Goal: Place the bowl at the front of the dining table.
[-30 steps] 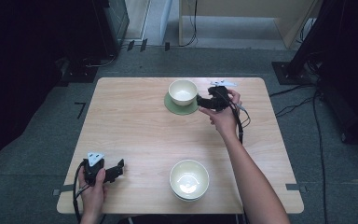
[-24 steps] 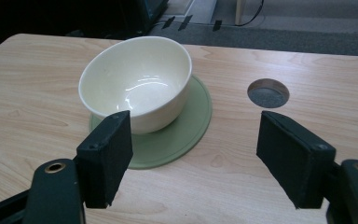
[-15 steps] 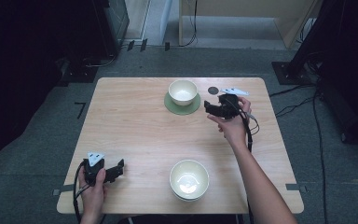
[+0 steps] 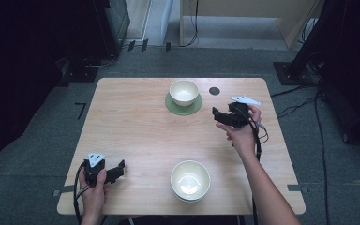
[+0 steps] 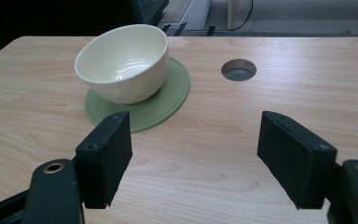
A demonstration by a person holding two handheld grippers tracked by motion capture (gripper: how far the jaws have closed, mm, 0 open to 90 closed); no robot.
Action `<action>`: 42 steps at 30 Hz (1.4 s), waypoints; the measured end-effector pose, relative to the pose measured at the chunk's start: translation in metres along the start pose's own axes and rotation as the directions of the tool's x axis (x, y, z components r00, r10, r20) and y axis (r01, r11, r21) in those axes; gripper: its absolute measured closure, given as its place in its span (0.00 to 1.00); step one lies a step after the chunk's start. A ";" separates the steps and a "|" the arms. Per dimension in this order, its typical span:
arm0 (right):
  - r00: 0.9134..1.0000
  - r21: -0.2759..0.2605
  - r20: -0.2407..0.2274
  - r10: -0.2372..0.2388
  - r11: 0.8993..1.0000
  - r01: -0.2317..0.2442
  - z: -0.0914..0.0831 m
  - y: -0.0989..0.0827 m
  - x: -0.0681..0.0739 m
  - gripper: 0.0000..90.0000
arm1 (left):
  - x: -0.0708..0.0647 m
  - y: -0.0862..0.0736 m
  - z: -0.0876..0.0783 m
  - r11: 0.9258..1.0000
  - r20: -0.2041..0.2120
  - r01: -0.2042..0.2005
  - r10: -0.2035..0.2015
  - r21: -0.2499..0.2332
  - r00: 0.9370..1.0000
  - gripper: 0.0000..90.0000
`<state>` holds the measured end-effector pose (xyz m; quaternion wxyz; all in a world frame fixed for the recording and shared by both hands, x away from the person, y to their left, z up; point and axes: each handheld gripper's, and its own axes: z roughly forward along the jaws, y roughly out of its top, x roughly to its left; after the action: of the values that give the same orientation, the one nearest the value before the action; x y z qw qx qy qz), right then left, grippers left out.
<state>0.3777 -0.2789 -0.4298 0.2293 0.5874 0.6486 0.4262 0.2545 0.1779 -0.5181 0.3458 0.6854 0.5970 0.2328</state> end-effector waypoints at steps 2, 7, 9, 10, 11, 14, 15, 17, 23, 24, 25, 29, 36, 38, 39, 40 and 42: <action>1.000 -0.005 0.003 0.001 1.000 0.000 -0.004 -0.002 -0.001 0.30 | 0.000 0.000 0.000 1.000 0.000 0.003 -0.003 -0.001 1.000 0.14; 1.000 -0.016 0.009 -0.006 1.000 0.006 -0.014 -0.007 -0.003 0.30 | 0.000 0.000 0.000 1.000 -0.001 0.000 0.000 -0.001 1.000 0.14; 1.000 -0.020 0.017 -0.011 1.000 0.012 -0.019 -0.010 -0.005 0.30 | 0.000 0.000 0.000 1.000 -0.001 -0.001 0.001 -0.001 1.000 0.14; 1.000 -0.023 0.018 -0.014 1.000 0.014 -0.020 -0.011 -0.006 0.30 | 0.000 0.000 0.000 1.000 0.000 0.001 -0.001 0.000 1.000 0.14; 1.000 -0.022 0.019 -0.014 1.000 0.014 -0.022 -0.012 -0.006 0.30 | 0.000 0.000 0.000 1.000 0.002 -0.001 0.001 0.001 1.000 0.14; 0.999 -0.028 0.026 -0.025 0.999 0.026 -0.025 -0.017 -0.009 0.28 | -0.001 0.000 0.000 1.000 -0.002 -0.006 0.006 0.002 1.000 0.14; 0.999 -0.027 0.033 -0.016 0.999 0.017 -0.028 -0.022 -0.011 0.28 | -0.001 0.000 0.000 1.000 -0.002 -0.007 0.007 0.002 1.000 0.14; 0.999 -0.027 0.033 -0.014 1.000 0.015 -0.028 -0.023 -0.012 0.28 | -0.001 0.000 0.000 1.000 -0.001 -0.004 0.004 0.002 1.000 0.14; 0.999 -0.020 0.049 0.006 1.000 -0.005 -0.035 -0.039 -0.023 0.28 | -0.001 0.000 0.000 1.000 -0.002 -0.005 0.005 0.003 1.000 0.14; 0.999 -0.020 0.052 0.006 1.000 -0.005 -0.037 -0.042 -0.025 0.28 | -0.001 0.000 0.000 1.000 -0.002 -0.004 0.004 0.003 1.000 0.14; 0.998 -0.019 0.057 0.009 1.000 -0.008 -0.039 -0.044 -0.027 0.28 | -0.001 0.000 0.000 1.000 -0.001 -0.005 0.005 0.003 1.000 0.14; 0.997 -0.015 0.069 0.020 1.000 -0.019 -0.046 -0.054 -0.036 0.28 | -0.001 0.000 0.000 1.000 -0.003 -0.007 0.007 0.004 1.000 0.14; 0.995 -0.010 0.083 0.050 0.999 -0.050 -0.058 -0.072 -0.050 0.28 | -0.001 0.000 0.000 1.000 -0.004 -0.004 0.004 0.003 1.000 0.14; 0.995 -0.010 0.086 0.054 0.999 -0.054 -0.061 -0.076 -0.053 0.28 | -0.001 0.000 0.000 1.000 -0.005 -0.004 0.004 0.003 1.000 0.14; 0.995 -0.012 0.088 0.055 0.998 -0.055 -0.063 -0.079 -0.055 0.28 | -0.001 0.000 0.000 1.000 -0.005 -0.003 0.003 0.002 1.000 0.14; 0.994 -0.010 0.091 0.059 0.998 -0.058 -0.064 -0.082 -0.057 0.27 | -0.001 0.000 0.000 1.000 -0.005 -0.004 0.004 0.002 1.000 0.14; 0.993 -0.009 0.094 0.067 0.998 -0.067 -0.067 -0.088 -0.061 0.27 | -0.001 0.000 0.000 1.000 -0.005 -0.003 0.003 0.002 1.000 0.14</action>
<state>0.2867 -0.3521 -0.4785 0.2467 0.6277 0.6158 0.4073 0.2543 0.1767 -0.5181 0.3432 0.6863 0.5970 0.2342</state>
